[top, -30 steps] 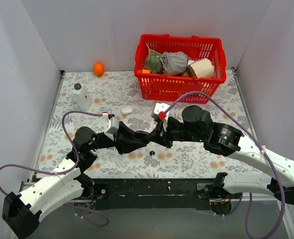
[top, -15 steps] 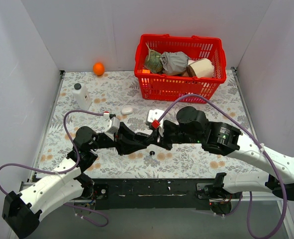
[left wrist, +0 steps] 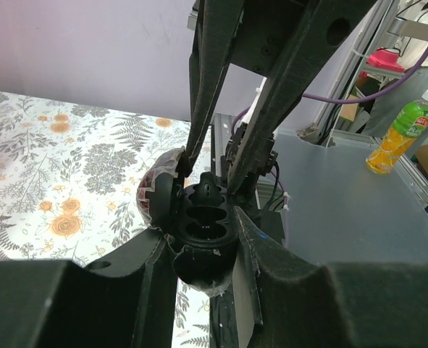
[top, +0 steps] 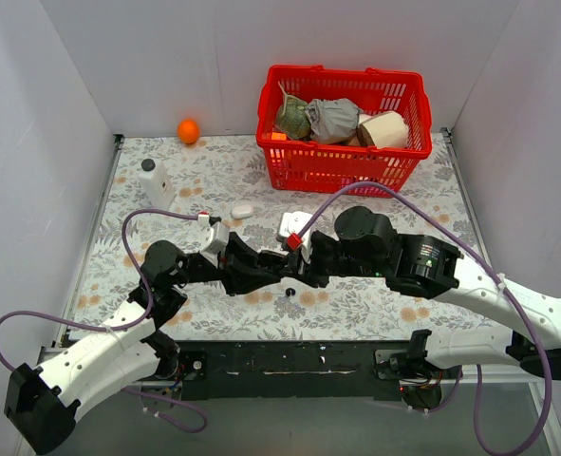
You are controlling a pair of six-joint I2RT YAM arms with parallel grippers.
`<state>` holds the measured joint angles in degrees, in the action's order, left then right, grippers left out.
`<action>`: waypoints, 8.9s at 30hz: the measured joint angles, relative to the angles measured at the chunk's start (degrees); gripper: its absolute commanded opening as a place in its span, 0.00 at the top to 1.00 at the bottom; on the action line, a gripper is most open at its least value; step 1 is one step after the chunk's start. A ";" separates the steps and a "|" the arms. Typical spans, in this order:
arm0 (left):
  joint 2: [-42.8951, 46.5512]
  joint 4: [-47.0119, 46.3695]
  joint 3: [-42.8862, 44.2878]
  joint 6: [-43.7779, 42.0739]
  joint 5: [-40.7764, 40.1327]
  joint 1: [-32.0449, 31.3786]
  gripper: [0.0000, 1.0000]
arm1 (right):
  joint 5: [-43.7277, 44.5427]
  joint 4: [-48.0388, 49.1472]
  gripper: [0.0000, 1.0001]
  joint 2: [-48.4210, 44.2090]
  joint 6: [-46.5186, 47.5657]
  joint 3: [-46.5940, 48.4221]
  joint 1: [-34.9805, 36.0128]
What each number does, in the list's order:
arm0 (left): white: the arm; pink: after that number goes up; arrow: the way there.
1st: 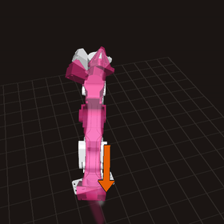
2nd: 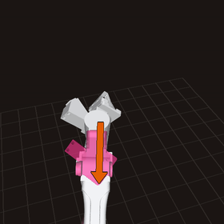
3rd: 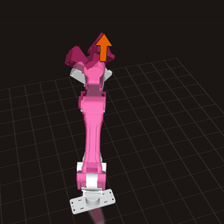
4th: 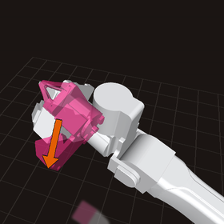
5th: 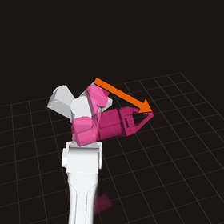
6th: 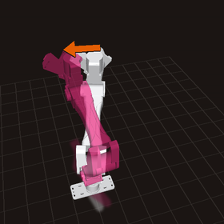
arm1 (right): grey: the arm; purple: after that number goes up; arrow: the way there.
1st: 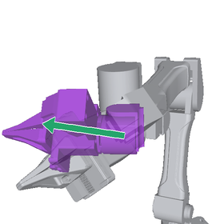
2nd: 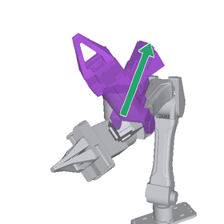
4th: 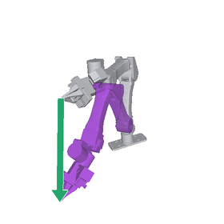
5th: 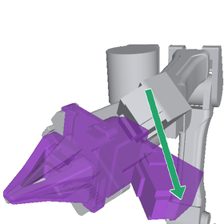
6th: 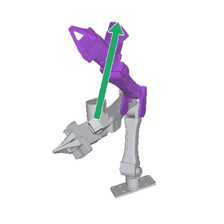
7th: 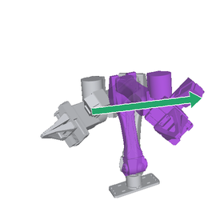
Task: Insert the wireless bluetooth earbuds into the charging case
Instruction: Place the earbud in the charging case, then pick up the earbud from the center of the board, then place the earbud in the charging case.
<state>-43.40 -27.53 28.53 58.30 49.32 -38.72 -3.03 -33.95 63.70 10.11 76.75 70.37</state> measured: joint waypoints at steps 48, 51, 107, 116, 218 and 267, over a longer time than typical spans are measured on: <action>21.57 16.70 -5.49 -0.63 -10.36 -0.02 1.00 | 1.16 27.12 0.82 17.81 -22.56 -35.21 -15.63; 22.18 17.05 -5.55 -0.63 -10.62 -0.02 1.00 | 0.55 27.96 0.96 18.91 -23.21 -35.21 -15.63; 26.34 20.61 -7.37 -1.57 -14.29 -0.02 1.00 | -3.41 31.26 0.53 22.14 -21.42 -26.60 -19.19; 27.36 21.14 -7.37 -1.53 -14.84 -0.02 1.00 | -9.18 28.06 0.43 26.01 -19.10 -25.92 -15.54; 27.85 21.53 -7.58 -0.83 -14.84 -0.02 1.00 | 1.81 24.68 0.99 29.14 -20.68 -26.40 -14.60; 8.87 16.81 -2.25 -7.23 0.72 -0.02 1.00 | -14.10 -8.24 0.99 11.32 -7.34 9.03 1.40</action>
<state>-34.52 -10.72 26.28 51.07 50.04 -38.74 -17.12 -42.19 75.02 2.76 85.78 71.77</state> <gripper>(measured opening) 0.277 0.043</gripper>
